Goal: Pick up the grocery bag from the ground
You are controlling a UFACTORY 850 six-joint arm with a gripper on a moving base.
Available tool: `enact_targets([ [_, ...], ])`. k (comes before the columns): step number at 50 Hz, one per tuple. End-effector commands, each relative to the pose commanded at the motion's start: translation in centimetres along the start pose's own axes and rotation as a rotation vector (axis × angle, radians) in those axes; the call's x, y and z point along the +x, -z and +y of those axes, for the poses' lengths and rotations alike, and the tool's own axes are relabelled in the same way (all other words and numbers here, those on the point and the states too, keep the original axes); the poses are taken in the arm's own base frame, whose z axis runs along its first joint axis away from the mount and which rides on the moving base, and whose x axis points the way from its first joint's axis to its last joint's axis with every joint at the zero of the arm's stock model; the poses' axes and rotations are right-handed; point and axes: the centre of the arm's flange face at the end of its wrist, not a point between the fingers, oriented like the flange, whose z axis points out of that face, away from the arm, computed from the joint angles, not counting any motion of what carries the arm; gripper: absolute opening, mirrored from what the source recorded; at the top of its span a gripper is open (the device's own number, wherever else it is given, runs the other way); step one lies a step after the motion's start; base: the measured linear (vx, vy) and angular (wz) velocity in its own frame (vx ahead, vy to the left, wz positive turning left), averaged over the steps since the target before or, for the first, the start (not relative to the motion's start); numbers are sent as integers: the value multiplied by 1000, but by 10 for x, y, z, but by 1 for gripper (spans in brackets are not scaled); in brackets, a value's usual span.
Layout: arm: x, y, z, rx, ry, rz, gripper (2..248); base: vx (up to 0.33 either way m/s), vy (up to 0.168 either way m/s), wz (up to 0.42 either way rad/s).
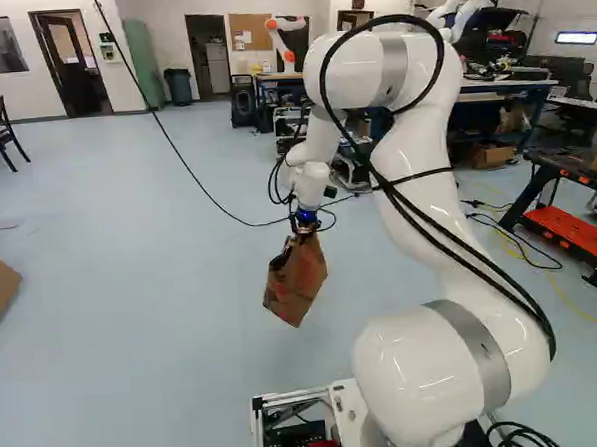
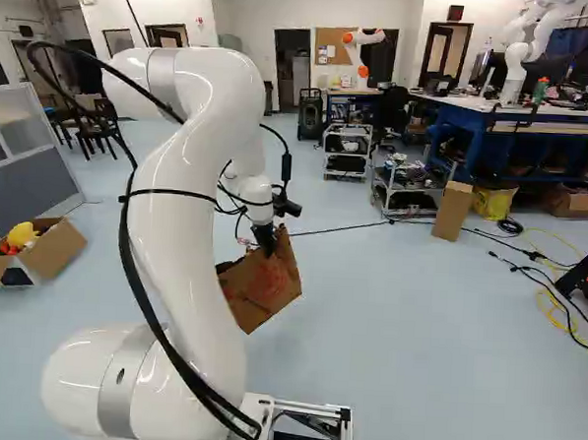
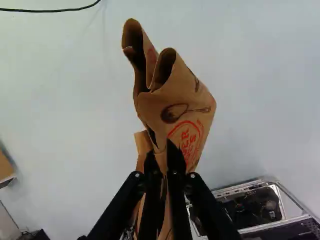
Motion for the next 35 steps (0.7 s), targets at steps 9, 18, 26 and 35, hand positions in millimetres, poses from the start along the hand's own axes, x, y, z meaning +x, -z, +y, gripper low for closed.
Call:
enact_targets([
  [9, -7, 17, 8, 1, -6, 4, 22, 0, 0, 0],
  [18, -15, 34, 15, 2, -11, 10, 22, 0, 0, 0],
  [26, -23, 49, 22, 4, -16, 16, 22, 0, 0, 0],
  [35, -32, 66, 29, 7, -21, 24, 22, 0, 0, 0],
])
